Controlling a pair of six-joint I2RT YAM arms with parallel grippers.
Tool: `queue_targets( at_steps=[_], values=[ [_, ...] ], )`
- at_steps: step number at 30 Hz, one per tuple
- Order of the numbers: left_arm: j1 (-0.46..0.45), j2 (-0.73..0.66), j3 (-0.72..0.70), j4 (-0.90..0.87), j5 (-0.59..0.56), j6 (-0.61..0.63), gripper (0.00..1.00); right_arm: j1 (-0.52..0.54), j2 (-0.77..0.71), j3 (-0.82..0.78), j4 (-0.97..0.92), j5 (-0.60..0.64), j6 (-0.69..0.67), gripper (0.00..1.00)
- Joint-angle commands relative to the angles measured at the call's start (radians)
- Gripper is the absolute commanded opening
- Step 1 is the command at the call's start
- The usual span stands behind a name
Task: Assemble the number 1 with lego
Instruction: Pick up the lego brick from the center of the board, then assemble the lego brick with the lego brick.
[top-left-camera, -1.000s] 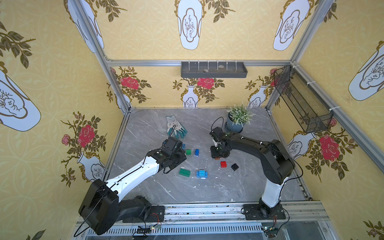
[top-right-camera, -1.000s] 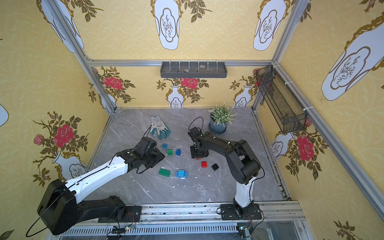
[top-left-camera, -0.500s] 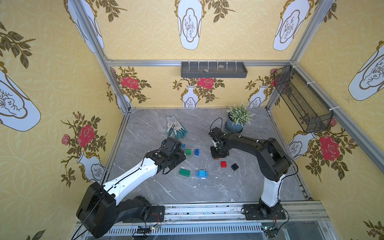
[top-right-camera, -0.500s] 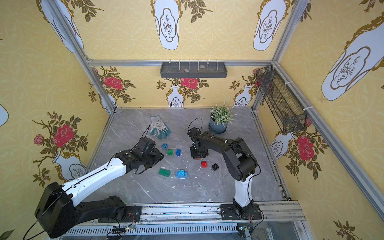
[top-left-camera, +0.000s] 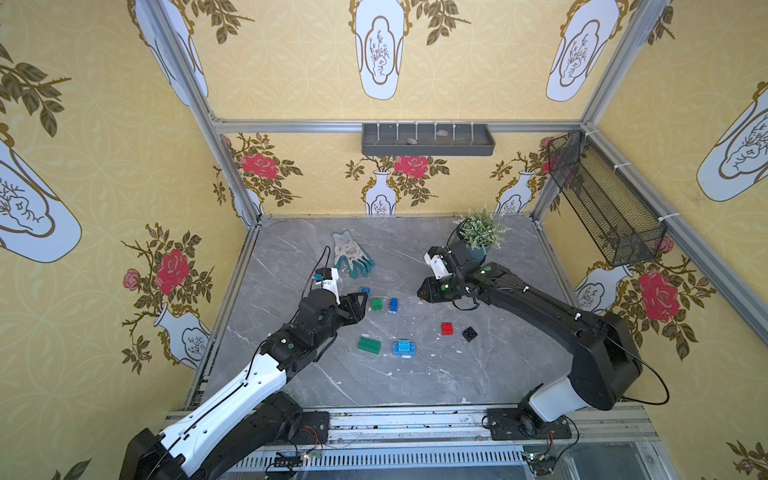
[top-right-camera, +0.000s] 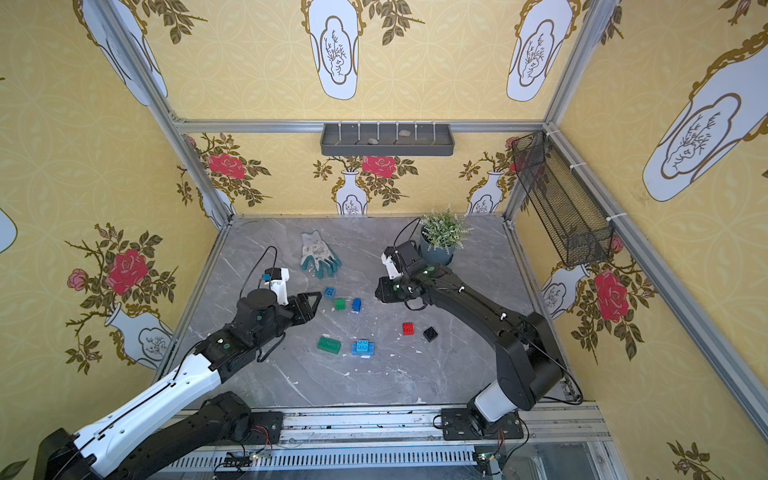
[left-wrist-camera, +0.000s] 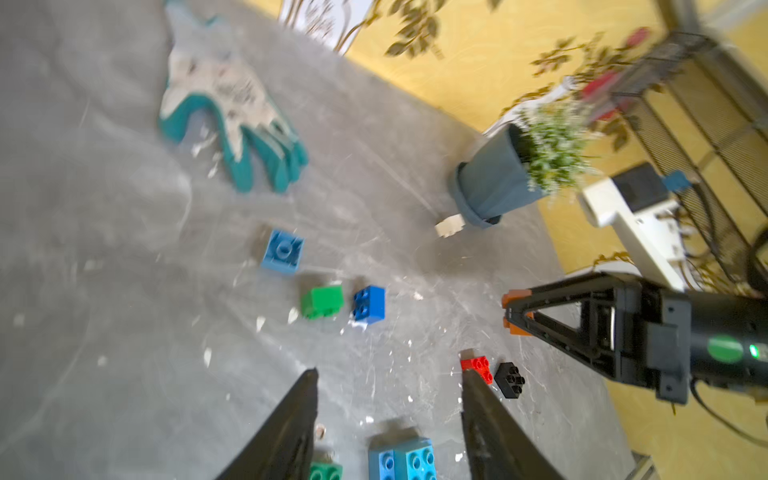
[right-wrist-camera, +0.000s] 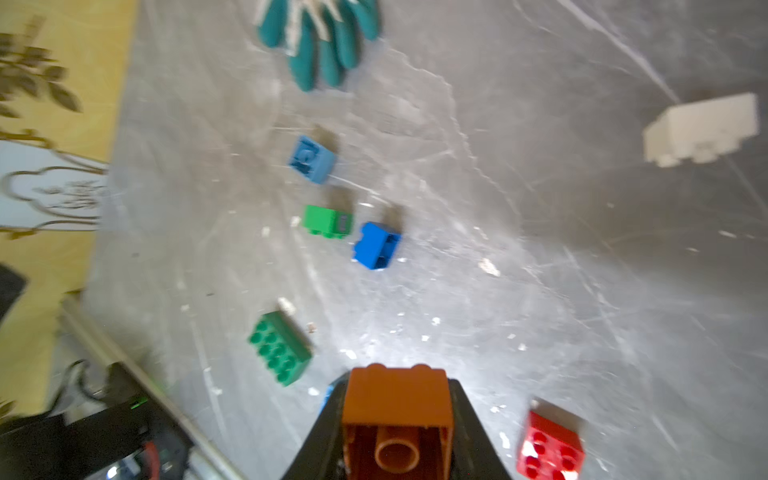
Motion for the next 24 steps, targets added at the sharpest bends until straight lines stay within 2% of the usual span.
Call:
queue_targets(
  at_steps=[1,4,6,8,11,17,24],
  values=[
    [-0.002,-0.057,-0.03,0.22,0.19,0.367,0.66,-0.034,-0.02,0.024,0.097,-0.325,0.044,0.26],
    [-0.004,-0.097,-0.077,0.364,0.392,0.511,0.72,-0.07,-0.039,0.034,0.152,-0.484,0.103,0.26],
    [-0.005,-0.093,-0.074,0.394,0.497,0.58,0.74,-0.086,-0.051,0.037,0.191,-0.573,0.137,0.26],
    [-0.028,-0.084,-0.07,0.412,0.567,0.672,0.83,-0.099,-0.063,0.044,0.239,-0.672,0.18,0.27],
    [-0.06,-0.077,-0.073,0.463,0.58,0.767,0.91,-0.104,-0.08,0.055,0.294,-0.776,0.234,0.27],
    [-0.121,-0.02,-0.012,0.485,0.51,0.927,0.91,-0.099,-0.09,0.05,0.407,-0.91,0.356,0.27],
    [-0.141,0.034,0.015,0.552,0.413,0.968,0.91,-0.078,-0.09,0.038,0.453,-0.967,0.4,0.27]
  ],
)
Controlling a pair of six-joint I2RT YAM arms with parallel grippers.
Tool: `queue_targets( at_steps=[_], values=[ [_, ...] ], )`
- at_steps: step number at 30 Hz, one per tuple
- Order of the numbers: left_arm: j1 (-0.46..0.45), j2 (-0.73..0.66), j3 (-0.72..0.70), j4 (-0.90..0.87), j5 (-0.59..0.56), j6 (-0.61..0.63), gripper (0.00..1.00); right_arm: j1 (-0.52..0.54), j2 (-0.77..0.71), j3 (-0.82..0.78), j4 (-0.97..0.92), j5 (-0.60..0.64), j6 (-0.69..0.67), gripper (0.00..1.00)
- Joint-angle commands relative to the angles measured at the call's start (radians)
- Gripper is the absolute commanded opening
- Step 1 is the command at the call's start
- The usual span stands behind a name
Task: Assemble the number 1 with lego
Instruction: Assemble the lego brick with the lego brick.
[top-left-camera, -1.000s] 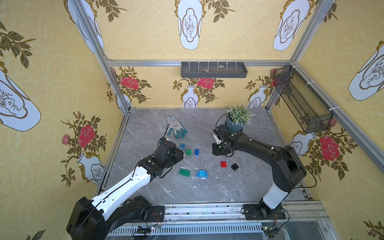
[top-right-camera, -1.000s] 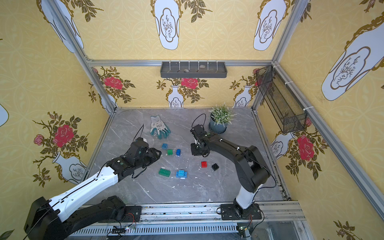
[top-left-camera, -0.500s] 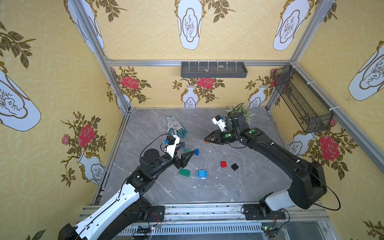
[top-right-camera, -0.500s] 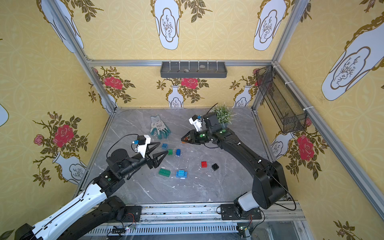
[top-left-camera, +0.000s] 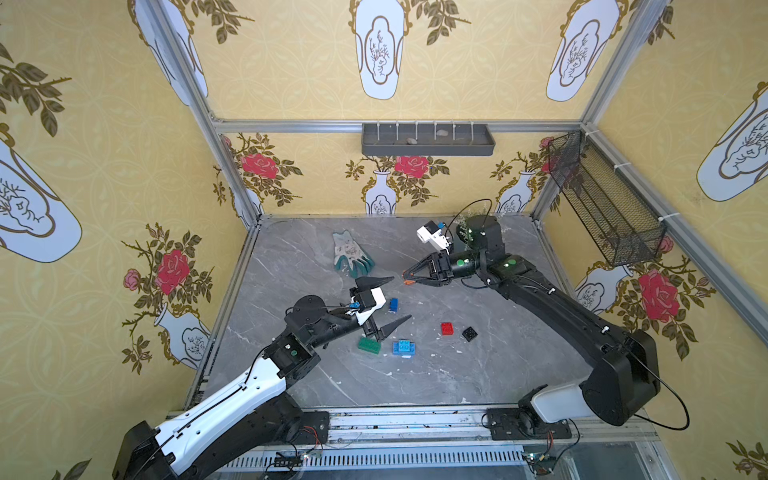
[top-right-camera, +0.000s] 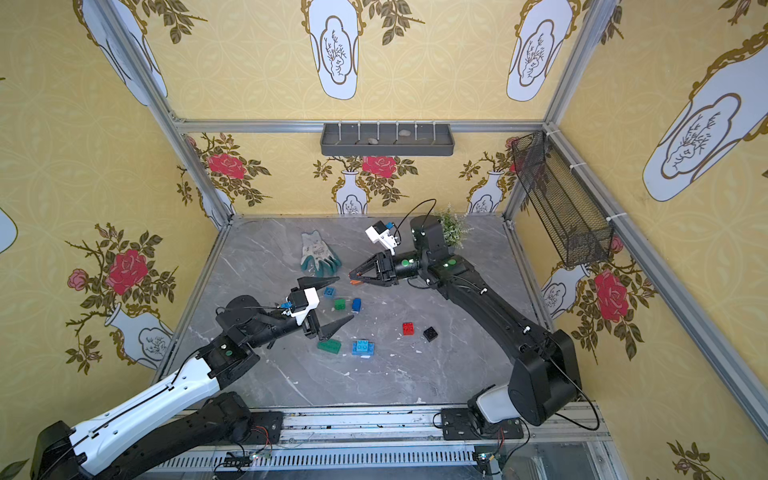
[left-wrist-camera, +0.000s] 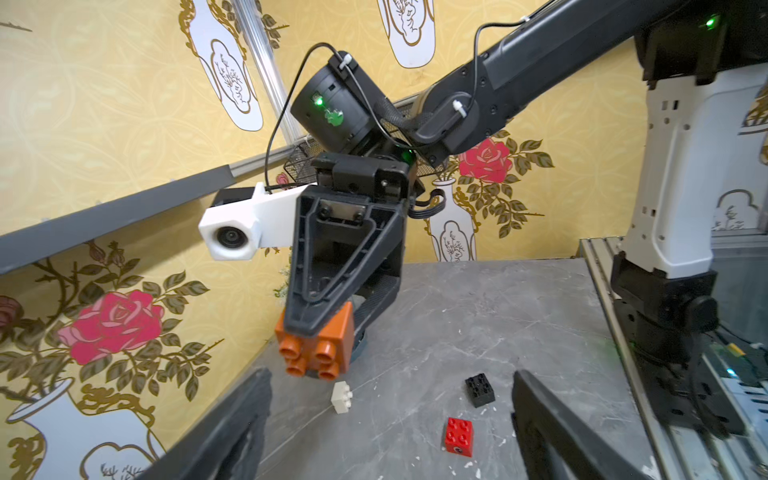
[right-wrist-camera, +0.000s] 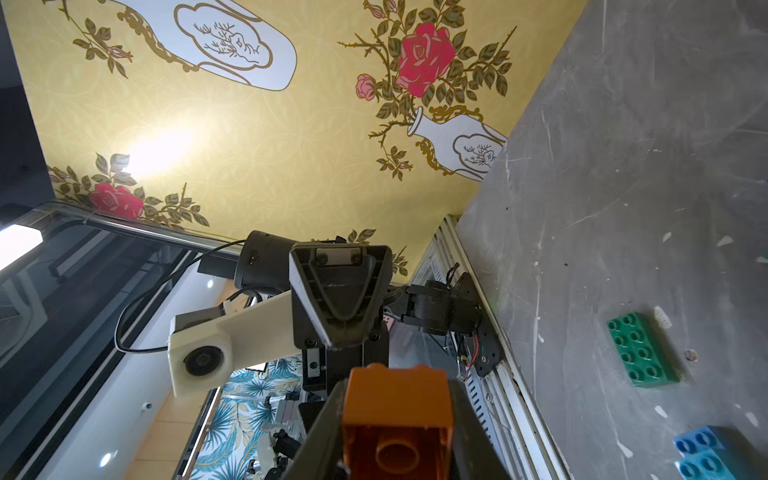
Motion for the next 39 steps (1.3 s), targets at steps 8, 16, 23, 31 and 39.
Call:
queue_targets(
  at_steps=[8,16,23,31,39],
  values=[
    [-0.005,0.065,0.046,0.055,-0.038,0.035,0.71,0.054,0.023,-0.019,0.162,-0.088,0.108,0.27],
    [-0.005,0.067,0.039,0.055,-0.034,0.035,0.55,0.054,0.013,-0.065,0.311,-0.096,0.216,0.27],
    [-0.005,0.085,0.052,0.056,-0.036,0.033,0.46,0.055,0.013,-0.078,0.347,-0.103,0.241,0.27],
    [-0.005,0.087,0.053,0.056,-0.042,0.035,0.35,0.056,0.016,-0.093,0.399,-0.106,0.275,0.27],
    [-0.008,0.074,0.062,-0.01,-0.079,0.048,0.2,0.0,-0.054,-0.108,0.375,0.002,0.215,0.82]
  ],
)
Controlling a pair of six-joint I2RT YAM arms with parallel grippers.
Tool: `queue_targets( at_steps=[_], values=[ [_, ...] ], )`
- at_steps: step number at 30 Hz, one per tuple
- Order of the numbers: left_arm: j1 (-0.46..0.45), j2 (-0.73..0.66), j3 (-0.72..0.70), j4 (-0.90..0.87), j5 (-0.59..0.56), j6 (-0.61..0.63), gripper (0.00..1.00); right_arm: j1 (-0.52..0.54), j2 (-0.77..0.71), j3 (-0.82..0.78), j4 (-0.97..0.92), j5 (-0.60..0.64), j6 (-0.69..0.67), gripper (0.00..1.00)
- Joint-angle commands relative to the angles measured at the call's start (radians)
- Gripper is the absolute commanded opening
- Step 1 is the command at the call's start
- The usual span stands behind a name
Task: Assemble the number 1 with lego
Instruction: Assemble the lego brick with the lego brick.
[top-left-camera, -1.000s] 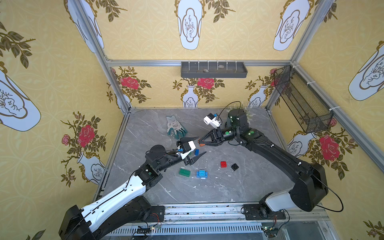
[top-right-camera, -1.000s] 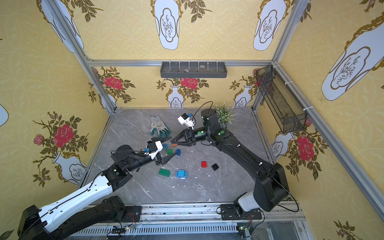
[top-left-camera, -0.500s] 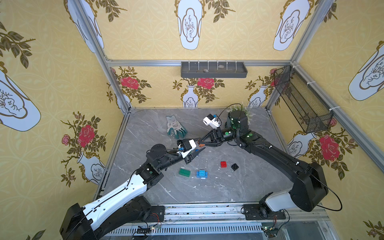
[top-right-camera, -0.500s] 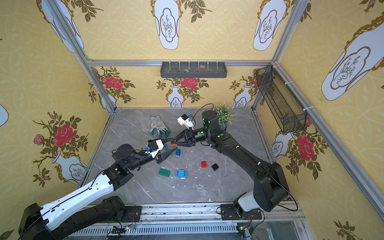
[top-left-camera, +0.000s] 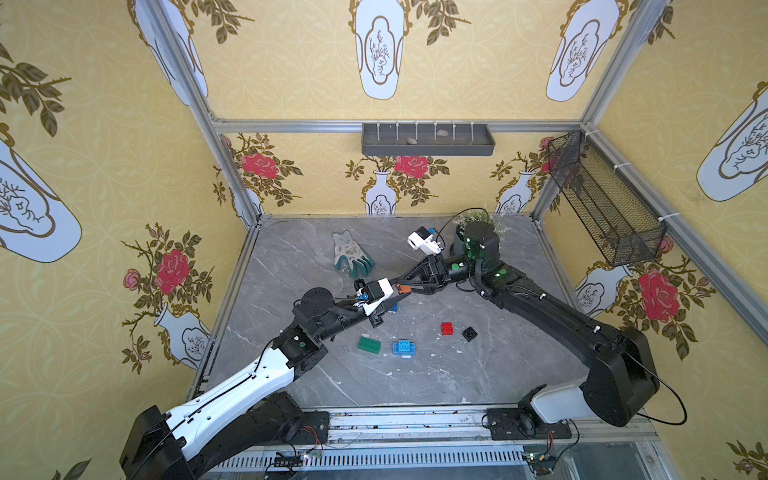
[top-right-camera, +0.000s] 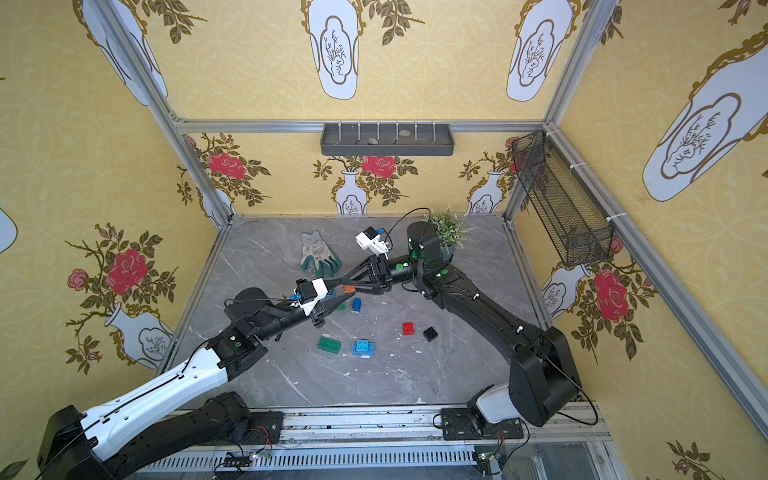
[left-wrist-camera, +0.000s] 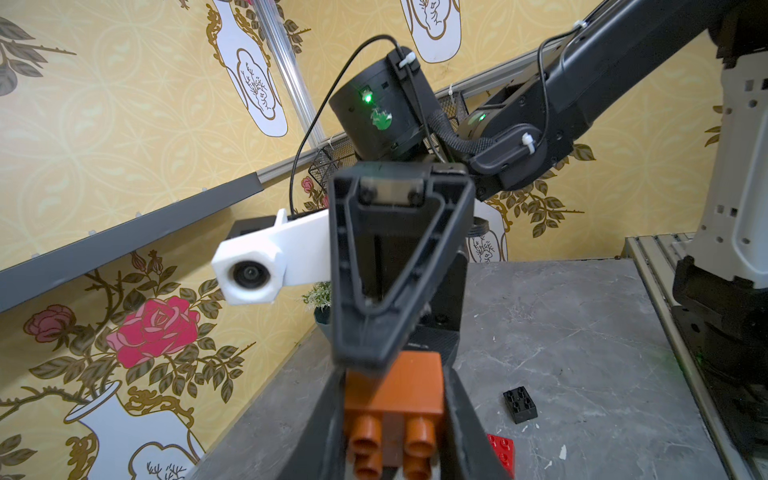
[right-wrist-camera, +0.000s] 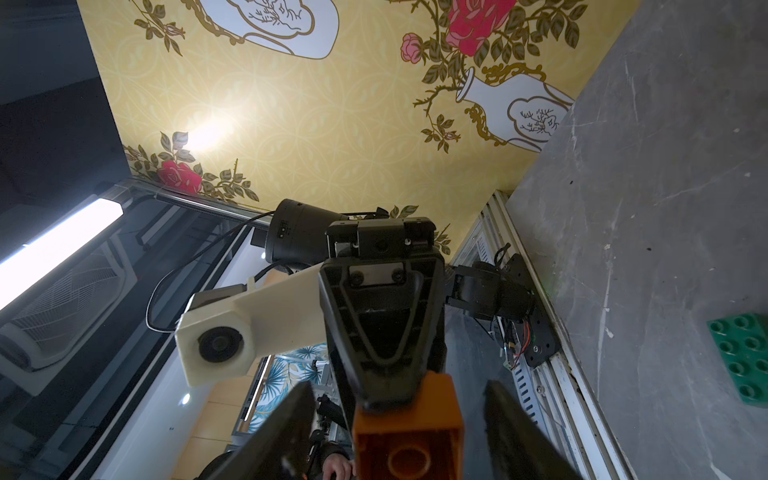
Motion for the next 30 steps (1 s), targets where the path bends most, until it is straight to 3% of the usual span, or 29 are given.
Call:
queue_targets(
  at_steps=[1,5,8,12,15,22,30],
  values=[
    [-0.001,-0.008,0.014,-0.076,-0.021,0.026,0.18,-0.069,-0.062,-0.005,-0.032,0.124,-0.091,0.82],
    [-0.018,0.001,0.082,-0.324,-0.028,0.118,0.16,-0.22,-0.157,0.012,-0.4,0.36,-0.31,0.83],
    [-0.07,0.063,0.205,-0.65,-0.073,0.238,0.16,-0.313,-0.185,0.021,-0.618,0.549,-0.401,0.81],
    [-0.125,0.148,0.327,-0.947,-0.134,0.285,0.16,-0.4,-0.154,0.046,-0.911,0.817,-0.462,0.79],
    [-0.17,0.205,0.389,-1.088,-0.19,0.297,0.16,-0.432,-0.139,0.035,-0.986,0.863,-0.489,0.77],
    [-0.243,0.397,0.556,-1.334,-0.284,0.225,0.18,-0.453,-0.172,0.012,-0.965,0.908,-0.5,0.77],
    [-0.248,0.628,0.743,-1.545,-0.248,0.183,0.18,-0.481,-0.183,0.023,-0.982,0.913,-0.533,0.77]
  ],
)
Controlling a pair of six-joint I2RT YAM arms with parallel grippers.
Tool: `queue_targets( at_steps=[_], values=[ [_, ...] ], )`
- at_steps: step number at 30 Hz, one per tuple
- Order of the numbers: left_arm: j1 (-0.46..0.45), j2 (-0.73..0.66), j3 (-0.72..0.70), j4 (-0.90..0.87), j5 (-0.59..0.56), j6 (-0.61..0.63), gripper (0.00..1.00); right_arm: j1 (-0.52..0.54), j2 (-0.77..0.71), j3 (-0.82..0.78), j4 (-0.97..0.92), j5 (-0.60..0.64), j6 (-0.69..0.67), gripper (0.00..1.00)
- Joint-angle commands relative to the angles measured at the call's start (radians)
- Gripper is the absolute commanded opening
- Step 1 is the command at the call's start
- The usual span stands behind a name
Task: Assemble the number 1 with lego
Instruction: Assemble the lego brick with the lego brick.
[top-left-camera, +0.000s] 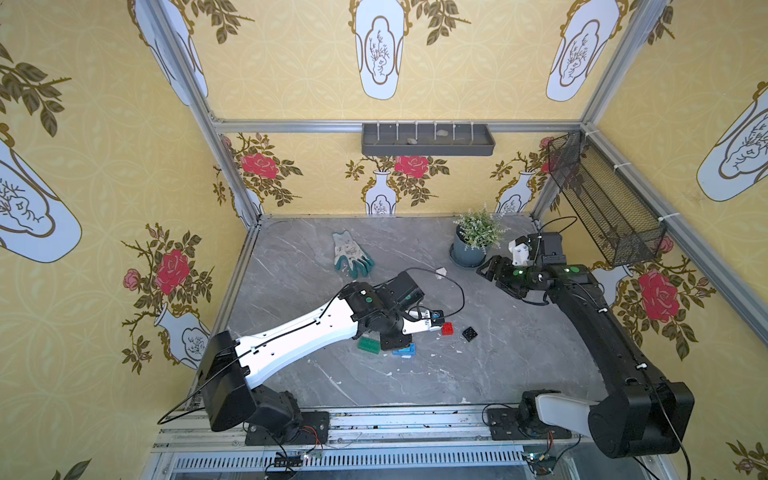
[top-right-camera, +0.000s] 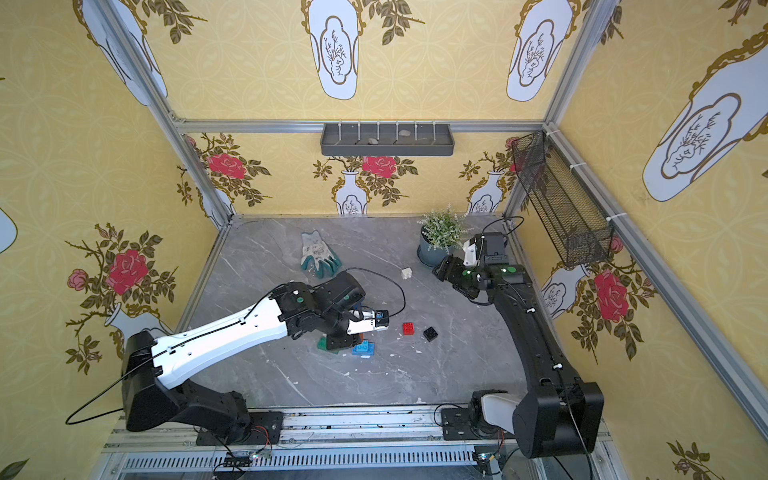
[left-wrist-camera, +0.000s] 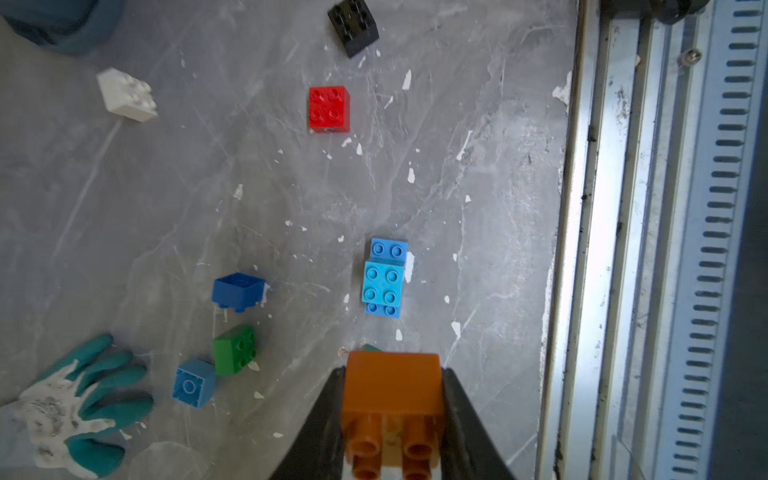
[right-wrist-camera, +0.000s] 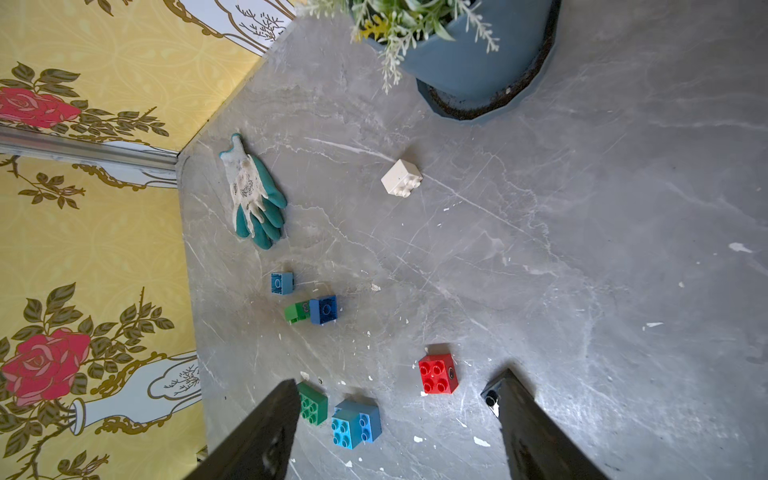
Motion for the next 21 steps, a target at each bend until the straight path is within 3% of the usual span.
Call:
queue_targets(
  at_steps=[1,5,11,21],
  values=[
    [-0.001,0.069,0.049,-0.143,0.007,-0.017,0.18,-0.004,-0.007,0.012,-0.028,0.02,-0.032,0.77],
    [-0.004,0.134,0.092,-0.151,-0.007,-0.018,0.19,-0.012,-0.019,0.02,-0.046,0.028,-0.044,0.77],
    [-0.017,0.244,0.162,-0.163,-0.131,-0.029,0.21,-0.021,-0.033,0.032,-0.07,0.048,-0.042,0.78],
    [-0.037,0.315,0.139,-0.085,-0.183,-0.025,0.26,-0.064,-0.042,0.048,-0.101,0.028,-0.029,0.78]
  ],
)
